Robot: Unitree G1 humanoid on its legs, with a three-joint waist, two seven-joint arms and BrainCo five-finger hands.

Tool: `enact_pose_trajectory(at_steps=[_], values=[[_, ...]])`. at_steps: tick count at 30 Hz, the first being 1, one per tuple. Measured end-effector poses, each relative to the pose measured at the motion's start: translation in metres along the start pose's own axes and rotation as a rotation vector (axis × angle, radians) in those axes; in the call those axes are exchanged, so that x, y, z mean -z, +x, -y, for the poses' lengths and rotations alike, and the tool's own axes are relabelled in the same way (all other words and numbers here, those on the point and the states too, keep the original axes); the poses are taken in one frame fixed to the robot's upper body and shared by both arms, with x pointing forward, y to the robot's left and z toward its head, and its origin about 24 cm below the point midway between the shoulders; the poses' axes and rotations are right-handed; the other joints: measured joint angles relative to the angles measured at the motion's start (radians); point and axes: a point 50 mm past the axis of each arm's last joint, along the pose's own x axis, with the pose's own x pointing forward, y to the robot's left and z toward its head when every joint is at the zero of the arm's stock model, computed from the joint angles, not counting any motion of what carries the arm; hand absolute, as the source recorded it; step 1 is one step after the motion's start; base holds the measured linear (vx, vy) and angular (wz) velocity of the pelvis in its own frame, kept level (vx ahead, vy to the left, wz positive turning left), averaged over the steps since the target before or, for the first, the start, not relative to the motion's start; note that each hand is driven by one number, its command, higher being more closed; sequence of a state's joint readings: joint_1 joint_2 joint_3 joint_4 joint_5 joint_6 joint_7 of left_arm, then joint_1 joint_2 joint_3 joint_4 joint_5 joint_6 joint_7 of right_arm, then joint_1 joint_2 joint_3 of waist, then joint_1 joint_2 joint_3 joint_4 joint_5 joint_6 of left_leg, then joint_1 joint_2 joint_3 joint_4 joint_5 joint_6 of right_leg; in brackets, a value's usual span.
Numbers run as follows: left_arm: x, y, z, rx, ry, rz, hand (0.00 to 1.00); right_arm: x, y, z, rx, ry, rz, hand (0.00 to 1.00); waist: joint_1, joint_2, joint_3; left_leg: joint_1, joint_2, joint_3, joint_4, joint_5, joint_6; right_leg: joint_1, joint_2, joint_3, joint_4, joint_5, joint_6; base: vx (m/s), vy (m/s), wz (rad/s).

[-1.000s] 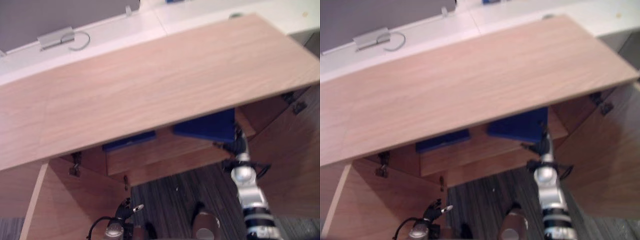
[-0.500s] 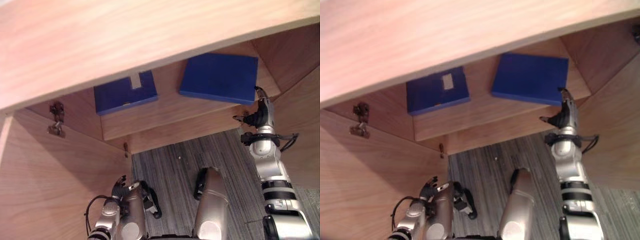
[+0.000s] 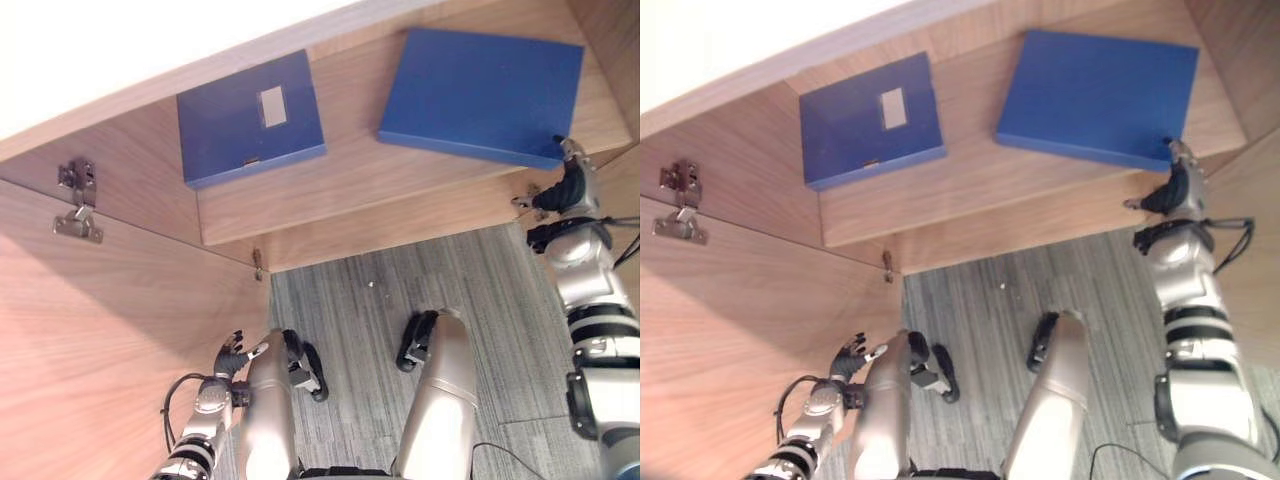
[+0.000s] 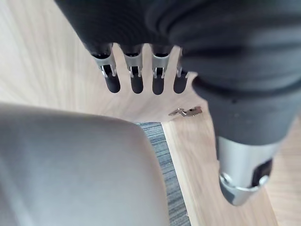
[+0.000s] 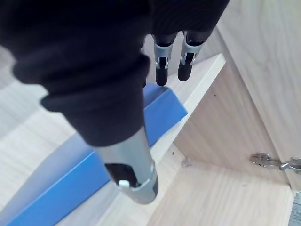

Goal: Walk over to the cabinet, pick up the folder, carry it to the office cabinet, place the folder inside the office cabinet, then close the office cabinet door

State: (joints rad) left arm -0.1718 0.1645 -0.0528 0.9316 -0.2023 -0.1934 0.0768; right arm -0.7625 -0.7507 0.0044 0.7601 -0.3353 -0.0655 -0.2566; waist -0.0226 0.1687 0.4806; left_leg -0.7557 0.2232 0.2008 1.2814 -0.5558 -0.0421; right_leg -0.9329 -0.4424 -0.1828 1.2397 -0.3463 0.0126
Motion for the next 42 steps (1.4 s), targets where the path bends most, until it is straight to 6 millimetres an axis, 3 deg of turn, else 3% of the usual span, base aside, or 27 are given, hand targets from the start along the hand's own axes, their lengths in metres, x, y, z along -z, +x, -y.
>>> enact_pose_trajectory(at_steps=[5, 13, 19, 25, 34, 42], values=[[-0.001, 0.000, 0.000, 0.011, -0.039, 0.004, 0.00, -0.017, 0.010, 0.006, -0.021, -0.071, 0.082, 0.00, 0.011, 0.006, 0.004, -0.017, 0.007, -0.001, 0.009, 0.001, -0.011, -0.028, -0.008, 0.000, 0.040, -0.034, -0.013, 0.03, -0.075, 0.04], [-0.011, 0.002, 0.000, 0.016, -0.094, 0.049, 0.00, -0.058, 0.024, 0.011, -0.049, -0.207, 0.247, 0.00, 0.023, 0.007, 0.003, -0.096, 0.063, 0.003, 0.056, -0.002, -0.033, -0.118, 0.008, -0.003, 0.102, -0.059, -0.033, -0.01, -0.072, -0.06], [-0.013, 0.002, -0.001, 0.023, -0.106, 0.057, 0.00, -0.075, 0.032, 0.016, -0.099, -0.342, 0.316, 0.00, 0.030, 0.007, 0.004, -0.109, 0.114, 0.017, 0.070, 0.007, -0.050, -0.135, 0.003, -0.013, 0.138, -0.088, -0.038, -0.01, -0.109, 0.07], [-0.021, 0.002, -0.001, 0.032, -0.152, 0.094, 0.00, -0.098, 0.046, 0.041, -0.133, -0.466, 0.339, 0.00, 0.054, 0.005, 0.005, -0.153, 0.144, 0.009, 0.098, 0.015, -0.063, -0.170, -0.009, -0.028, 0.178, -0.107, -0.047, 0.00, -0.083, 0.07], [-0.031, 0.002, -0.007, 0.012, -0.202, 0.137, 0.00, -0.116, 0.053, 0.058, -0.135, -0.432, 0.325, 0.00, 0.069, -0.011, 0.015, -0.187, 0.165, -0.001, 0.128, 0.021, -0.074, -0.196, -0.010, -0.036, 0.202, -0.114, -0.052, 0.00, -0.060, 0.02], [-0.033, 0.002, -0.008, 0.005, -0.240, 0.145, 0.00, -0.117, 0.054, 0.058, -0.128, -0.405, 0.299, 0.00, 0.071, -0.019, 0.021, -0.187, 0.165, -0.011, 0.130, 0.023, -0.076, -0.182, -0.011, -0.046, 0.196, -0.114, -0.052, -0.01, -0.036, 0.01]])
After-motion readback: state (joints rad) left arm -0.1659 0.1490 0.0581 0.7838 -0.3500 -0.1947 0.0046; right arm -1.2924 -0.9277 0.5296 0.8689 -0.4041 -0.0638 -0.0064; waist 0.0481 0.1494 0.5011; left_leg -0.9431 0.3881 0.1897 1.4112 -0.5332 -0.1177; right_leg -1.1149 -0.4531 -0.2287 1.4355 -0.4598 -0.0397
